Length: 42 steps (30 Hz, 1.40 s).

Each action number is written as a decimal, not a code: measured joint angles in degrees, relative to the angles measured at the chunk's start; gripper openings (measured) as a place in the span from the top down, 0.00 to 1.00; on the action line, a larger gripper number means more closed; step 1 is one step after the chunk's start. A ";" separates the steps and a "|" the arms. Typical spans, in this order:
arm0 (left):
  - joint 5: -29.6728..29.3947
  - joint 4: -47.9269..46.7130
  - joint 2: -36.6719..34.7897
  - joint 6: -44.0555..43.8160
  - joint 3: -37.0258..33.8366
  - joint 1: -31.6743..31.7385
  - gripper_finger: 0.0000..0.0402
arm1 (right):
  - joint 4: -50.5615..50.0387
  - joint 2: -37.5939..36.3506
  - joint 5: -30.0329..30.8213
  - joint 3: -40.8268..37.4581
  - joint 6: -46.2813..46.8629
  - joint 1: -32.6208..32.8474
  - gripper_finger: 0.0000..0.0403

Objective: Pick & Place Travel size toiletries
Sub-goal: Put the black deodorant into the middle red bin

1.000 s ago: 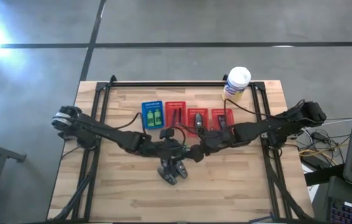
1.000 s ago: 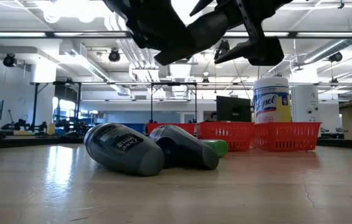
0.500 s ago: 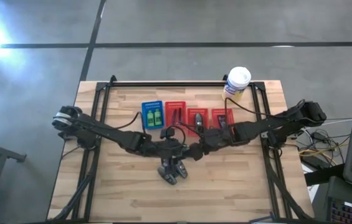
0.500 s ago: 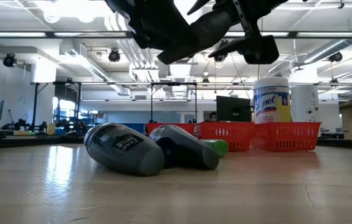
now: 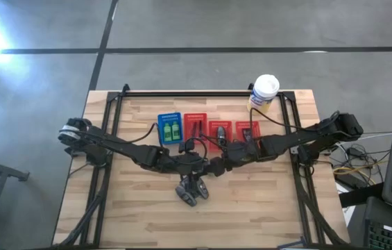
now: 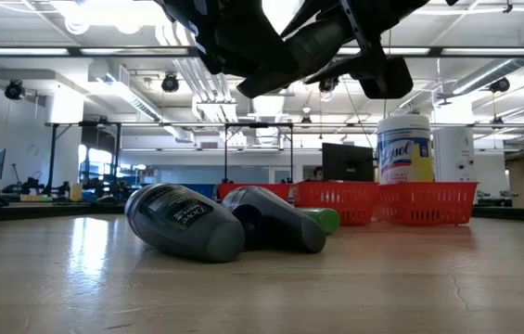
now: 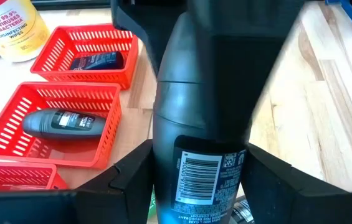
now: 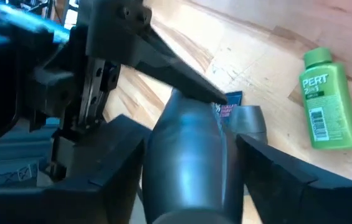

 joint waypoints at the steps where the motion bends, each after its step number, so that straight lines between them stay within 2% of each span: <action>1: -0.01 0.00 0.00 -0.05 -0.01 0.00 0.49 | 0.00 0.00 -0.04 0.00 -0.05 -0.19 0.44; 4: 0.06 -0.06 0.00 0.10 -0.03 0.00 0.47 | -0.27 0.00 -0.20 0.00 -0.15 -0.31 0.52; 11: -0.71 -0.79 -0.63 1.25 -0.03 0.00 0.46 | -1.27 -0.20 -1.07 0.11 -0.93 -0.33 0.52; 15: -1.40 -2.89 -2.07 1.06 0.16 0.04 0.45 | -3.29 -1.87 1.45 0.36 -2.36 -0.68 0.52; 18: -2.27 -11.00 -3.72 -1.74 -0.43 -0.08 0.43 | -10.58 -4.42 5.25 -0.47 -3.35 -1.57 0.52; 20: -2.80 -11.77 -4.23 -3.27 -0.18 -0.30 0.41 | -13.07 -5.19 7.58 0.01 -3.58 -2.36 0.52; 24: -9.92 -18.93 -6.63 -6.05 -0.39 -0.07 0.37 | -23.22 -8.19 11.93 0.01 -4.20 -3.30 0.52; 26: -11.74 -21.83 -7.93 -7.47 -0.63 -0.07 0.36 | -27.04 -8.42 15.96 0.00 -4.20 -3.35 0.52; 29: -10.58 -23.78 -10.50 -10.64 -1.78 -0.22 0.35 | -28.94 -8.59 24.08 -0.11 -4.95 -3.87 0.52; 33: -7.45 -25.27 -14.82 -17.51 -5.03 -0.20 0.35 | -28.11 -4.24 32.24 0.04 -6.88 -5.38 0.52; 36: -5.22 -25.38 -18.91 -22.84 -8.83 -0.56 0.35 | -26.47 0.60 34.66 0.00 -7.88 -5.87 0.52; 42: -5.11 -24.89 -28.13 -29.08 -15.86 -2.25 0.35 | -25.90 10.03 37.67 2.60 -4.11 -6.65 0.47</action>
